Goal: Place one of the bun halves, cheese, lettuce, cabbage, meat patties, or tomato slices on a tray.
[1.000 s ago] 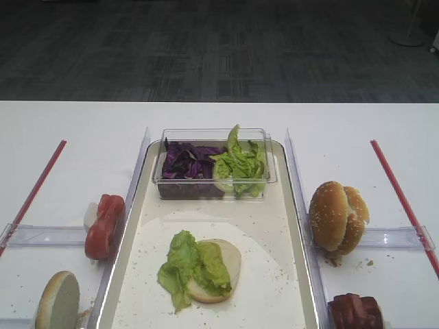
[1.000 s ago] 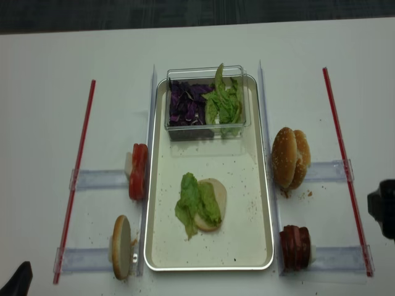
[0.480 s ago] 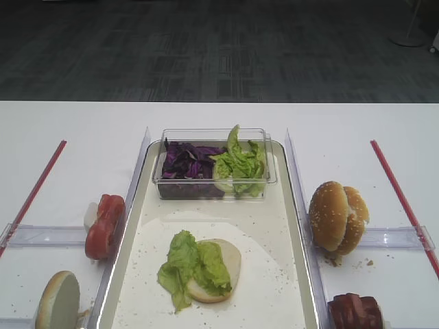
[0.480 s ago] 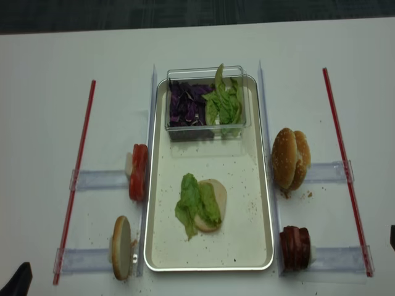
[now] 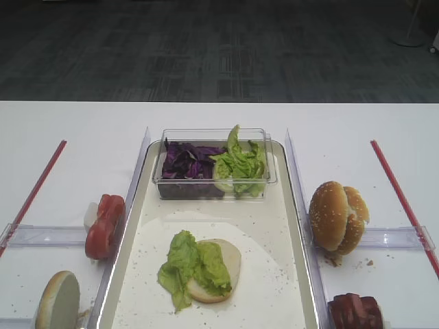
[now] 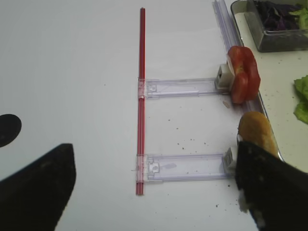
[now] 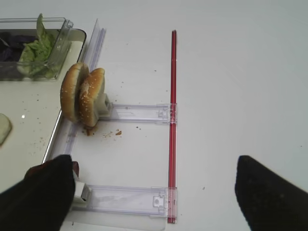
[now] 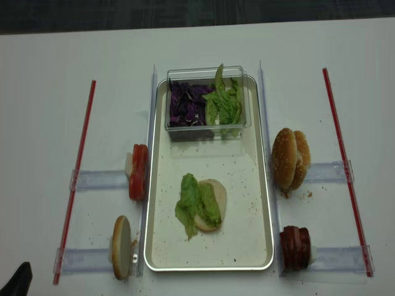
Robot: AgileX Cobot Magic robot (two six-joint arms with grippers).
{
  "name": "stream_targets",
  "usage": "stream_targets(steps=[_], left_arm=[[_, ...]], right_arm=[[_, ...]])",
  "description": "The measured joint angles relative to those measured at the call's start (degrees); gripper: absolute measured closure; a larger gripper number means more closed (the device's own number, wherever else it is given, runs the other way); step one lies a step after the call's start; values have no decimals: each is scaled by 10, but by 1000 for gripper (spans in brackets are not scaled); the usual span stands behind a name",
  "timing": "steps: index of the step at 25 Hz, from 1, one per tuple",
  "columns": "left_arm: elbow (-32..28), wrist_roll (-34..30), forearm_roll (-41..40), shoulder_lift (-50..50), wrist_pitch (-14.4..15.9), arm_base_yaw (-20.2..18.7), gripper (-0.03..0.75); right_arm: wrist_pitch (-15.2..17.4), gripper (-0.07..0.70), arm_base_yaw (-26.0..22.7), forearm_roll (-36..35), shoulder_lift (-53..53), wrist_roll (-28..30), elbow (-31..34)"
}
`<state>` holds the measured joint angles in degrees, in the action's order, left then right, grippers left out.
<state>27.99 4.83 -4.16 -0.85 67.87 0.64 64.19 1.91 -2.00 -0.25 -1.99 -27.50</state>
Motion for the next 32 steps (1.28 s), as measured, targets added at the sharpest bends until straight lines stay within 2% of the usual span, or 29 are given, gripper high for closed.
stream_targets(steps=[32], left_arm=[[0,0,0,0,0,0,97]], right_arm=[[4,-49,0,1,-6,3,0]])
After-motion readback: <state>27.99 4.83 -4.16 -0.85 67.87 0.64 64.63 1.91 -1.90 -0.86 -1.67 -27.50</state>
